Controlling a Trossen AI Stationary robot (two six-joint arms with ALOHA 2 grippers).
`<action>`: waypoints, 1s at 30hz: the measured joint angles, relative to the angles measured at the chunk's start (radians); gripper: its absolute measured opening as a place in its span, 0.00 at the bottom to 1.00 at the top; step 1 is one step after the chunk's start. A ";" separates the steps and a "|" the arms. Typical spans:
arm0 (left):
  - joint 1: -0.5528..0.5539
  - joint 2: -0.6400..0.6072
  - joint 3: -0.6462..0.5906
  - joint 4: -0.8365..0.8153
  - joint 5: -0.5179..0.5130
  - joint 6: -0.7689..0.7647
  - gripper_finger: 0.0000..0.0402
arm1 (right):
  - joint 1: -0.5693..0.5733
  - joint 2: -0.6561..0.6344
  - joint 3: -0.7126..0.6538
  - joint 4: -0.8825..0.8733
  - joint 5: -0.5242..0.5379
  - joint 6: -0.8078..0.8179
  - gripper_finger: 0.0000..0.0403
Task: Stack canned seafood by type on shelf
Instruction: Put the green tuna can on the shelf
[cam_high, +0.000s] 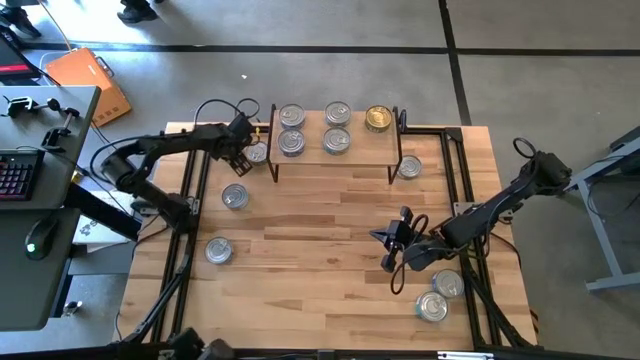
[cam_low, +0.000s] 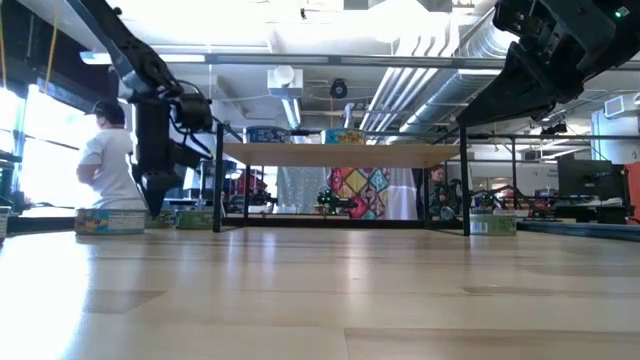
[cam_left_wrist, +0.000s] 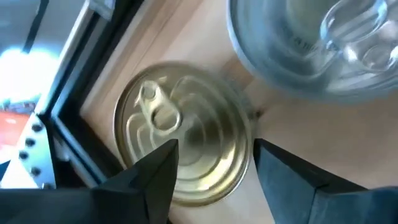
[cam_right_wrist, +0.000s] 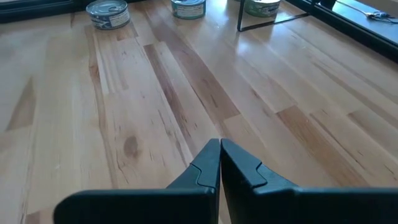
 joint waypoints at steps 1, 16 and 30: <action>-0.005 0.008 0.002 0.015 0.002 0.009 0.48 | 0.000 0.000 0.000 0.000 0.000 0.000 0.01; -0.024 0.032 0.006 -0.073 -0.003 -0.036 0.02 | 0.000 0.000 0.000 0.000 -0.009 0.020 0.01; -0.127 -0.236 -0.001 -0.347 0.019 -0.249 0.00 | 0.000 0.000 0.000 -0.005 -0.011 0.019 0.01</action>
